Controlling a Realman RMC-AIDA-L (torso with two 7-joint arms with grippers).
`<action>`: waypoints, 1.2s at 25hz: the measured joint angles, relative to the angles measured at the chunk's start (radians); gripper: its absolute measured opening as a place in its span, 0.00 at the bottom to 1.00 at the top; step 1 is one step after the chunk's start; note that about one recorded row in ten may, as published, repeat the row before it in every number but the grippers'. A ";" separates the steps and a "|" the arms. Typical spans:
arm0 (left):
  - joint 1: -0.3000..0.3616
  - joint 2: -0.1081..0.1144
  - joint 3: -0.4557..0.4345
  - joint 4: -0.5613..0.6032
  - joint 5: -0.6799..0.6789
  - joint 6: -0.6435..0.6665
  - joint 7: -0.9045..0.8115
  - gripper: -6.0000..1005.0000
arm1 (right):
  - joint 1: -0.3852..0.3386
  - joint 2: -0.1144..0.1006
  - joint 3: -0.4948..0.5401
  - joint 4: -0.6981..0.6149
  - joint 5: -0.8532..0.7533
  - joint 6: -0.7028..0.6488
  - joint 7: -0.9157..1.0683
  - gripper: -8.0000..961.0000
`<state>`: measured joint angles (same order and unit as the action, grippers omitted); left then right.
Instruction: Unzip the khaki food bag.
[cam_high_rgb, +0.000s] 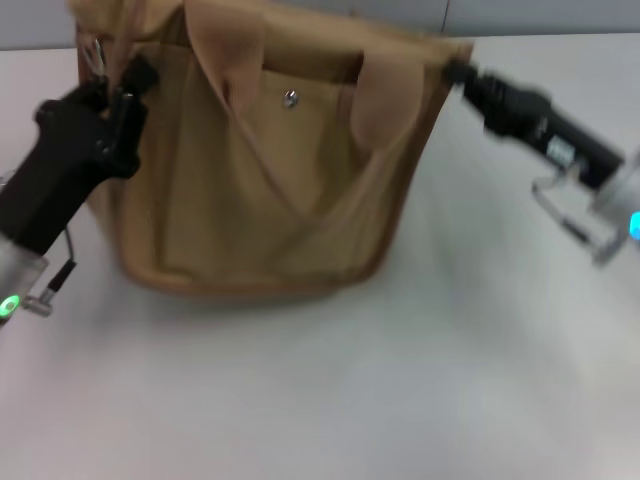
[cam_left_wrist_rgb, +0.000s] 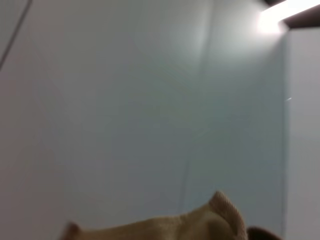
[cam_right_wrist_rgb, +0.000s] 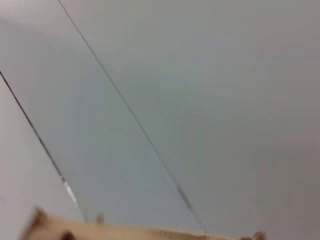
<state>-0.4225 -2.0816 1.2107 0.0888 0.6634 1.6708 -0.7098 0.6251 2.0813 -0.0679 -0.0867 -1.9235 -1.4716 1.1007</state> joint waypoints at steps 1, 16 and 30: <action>0.000 0.000 0.000 0.000 0.000 0.000 0.000 0.11 | 0.044 -0.002 0.010 -0.053 0.001 0.004 0.033 0.04; 0.054 0.023 0.128 0.046 0.025 0.126 -0.131 0.19 | -0.143 -0.002 0.031 -0.103 0.134 -0.136 -0.003 0.31; 0.096 0.247 0.151 0.271 0.546 0.281 -0.212 0.81 | -0.227 -0.004 -0.413 -0.467 -0.067 -0.607 -0.100 0.71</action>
<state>-0.3269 -1.8348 1.3617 0.3602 1.2099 1.9515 -0.9213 0.3984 2.0769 -0.4805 -0.5541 -1.9901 -2.0790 1.0004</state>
